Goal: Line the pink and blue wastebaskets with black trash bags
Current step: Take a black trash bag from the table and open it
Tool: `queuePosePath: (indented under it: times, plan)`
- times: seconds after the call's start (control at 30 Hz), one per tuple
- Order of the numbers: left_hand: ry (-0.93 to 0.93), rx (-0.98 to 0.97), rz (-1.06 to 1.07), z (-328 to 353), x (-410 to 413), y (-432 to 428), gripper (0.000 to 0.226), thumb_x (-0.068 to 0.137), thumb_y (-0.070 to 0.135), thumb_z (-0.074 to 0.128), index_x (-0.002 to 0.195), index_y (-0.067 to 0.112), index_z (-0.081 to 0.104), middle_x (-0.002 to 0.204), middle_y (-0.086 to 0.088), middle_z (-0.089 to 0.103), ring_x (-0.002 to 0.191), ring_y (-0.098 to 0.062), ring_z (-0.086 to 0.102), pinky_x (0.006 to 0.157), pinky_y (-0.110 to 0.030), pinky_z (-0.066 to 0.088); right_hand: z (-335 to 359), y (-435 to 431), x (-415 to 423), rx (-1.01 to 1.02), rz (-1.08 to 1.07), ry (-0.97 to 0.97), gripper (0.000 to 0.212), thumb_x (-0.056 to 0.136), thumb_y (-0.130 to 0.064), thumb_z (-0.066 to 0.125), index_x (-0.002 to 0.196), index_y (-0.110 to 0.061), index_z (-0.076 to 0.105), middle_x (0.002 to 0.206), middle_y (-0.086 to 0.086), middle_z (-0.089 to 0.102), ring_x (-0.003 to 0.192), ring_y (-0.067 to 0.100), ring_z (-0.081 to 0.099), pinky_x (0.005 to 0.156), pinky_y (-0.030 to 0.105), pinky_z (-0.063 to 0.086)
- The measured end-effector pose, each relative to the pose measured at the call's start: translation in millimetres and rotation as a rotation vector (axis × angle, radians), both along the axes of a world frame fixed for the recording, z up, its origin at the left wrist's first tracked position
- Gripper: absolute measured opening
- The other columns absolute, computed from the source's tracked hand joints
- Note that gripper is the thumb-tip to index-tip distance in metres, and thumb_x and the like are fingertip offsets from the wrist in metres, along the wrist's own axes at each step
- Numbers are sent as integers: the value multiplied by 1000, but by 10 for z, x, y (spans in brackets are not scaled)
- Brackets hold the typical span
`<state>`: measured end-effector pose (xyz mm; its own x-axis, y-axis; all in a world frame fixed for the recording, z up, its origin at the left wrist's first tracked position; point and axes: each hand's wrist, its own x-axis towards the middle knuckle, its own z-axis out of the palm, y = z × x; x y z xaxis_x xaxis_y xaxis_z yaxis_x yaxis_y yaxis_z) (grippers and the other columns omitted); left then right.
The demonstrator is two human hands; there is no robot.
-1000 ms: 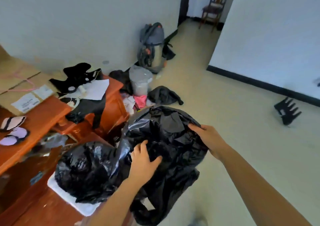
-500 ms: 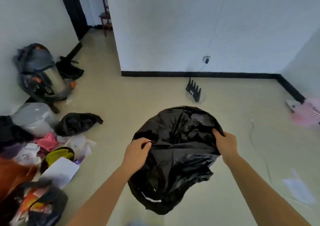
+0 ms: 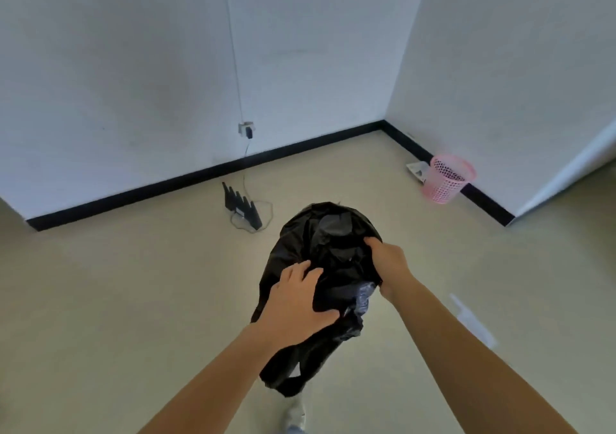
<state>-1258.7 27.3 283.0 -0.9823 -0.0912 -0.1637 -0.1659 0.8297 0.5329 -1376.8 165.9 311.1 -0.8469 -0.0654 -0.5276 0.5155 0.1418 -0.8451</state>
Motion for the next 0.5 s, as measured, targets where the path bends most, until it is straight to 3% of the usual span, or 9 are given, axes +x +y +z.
queuePosePath:
  times: [0.1,0.2,0.3,0.37,0.43,0.5]
  plan:
    - [65,53,-51,-27,-976,-9,29,90,35,49,106,15,64,125,2,57,123,-18,46,92,-26,40,94,128,-822,-90,-77,-76,26,90,-22,56,106,-1,58,92,11,66,87,29,64,72,38,53]
    - [-5,245,-15,120,-1880,19,24,94,29,44,103,16,63,100,1,64,94,-16,59,77,-24,42,169,350,-1583,-180,-74,-62,25,90,-28,56,107,-9,61,101,8,69,96,26,65,78,37,53]
    - [-27,378,21,205,-2780,61,20,96,30,41,93,20,58,80,-2,62,68,-15,56,63,-26,42,185,560,-2317,-274,8,5,25,93,-35,47,98,-18,65,98,7,70,89,22,63,84,36,46]
    - [-18,448,34,220,-3426,130,22,97,30,39,85,20,54,67,2,54,58,-12,49,54,-24,35,150,685,-2831,-264,83,39,31,93,-40,43,97,-20,67,102,6,72,94,24,62,90,38,42]
    - [-15,491,52,221,-4117,254,24,98,29,38,82,19,52,61,5,47,52,-11,43,50,-23,29,47,806,-3378,-235,171,57,38,86,-46,50,110,-21,64,113,3,71,108,24,62,98,41,41]
    - [-29,547,91,179,-4876,430,25,98,29,38,84,16,53,62,2,48,53,-13,44,50,-23,31,-41,954,-3978,-186,214,62,67,67,-48,68,127,-21,52,128,3,62,117,25,57,104,45,40]
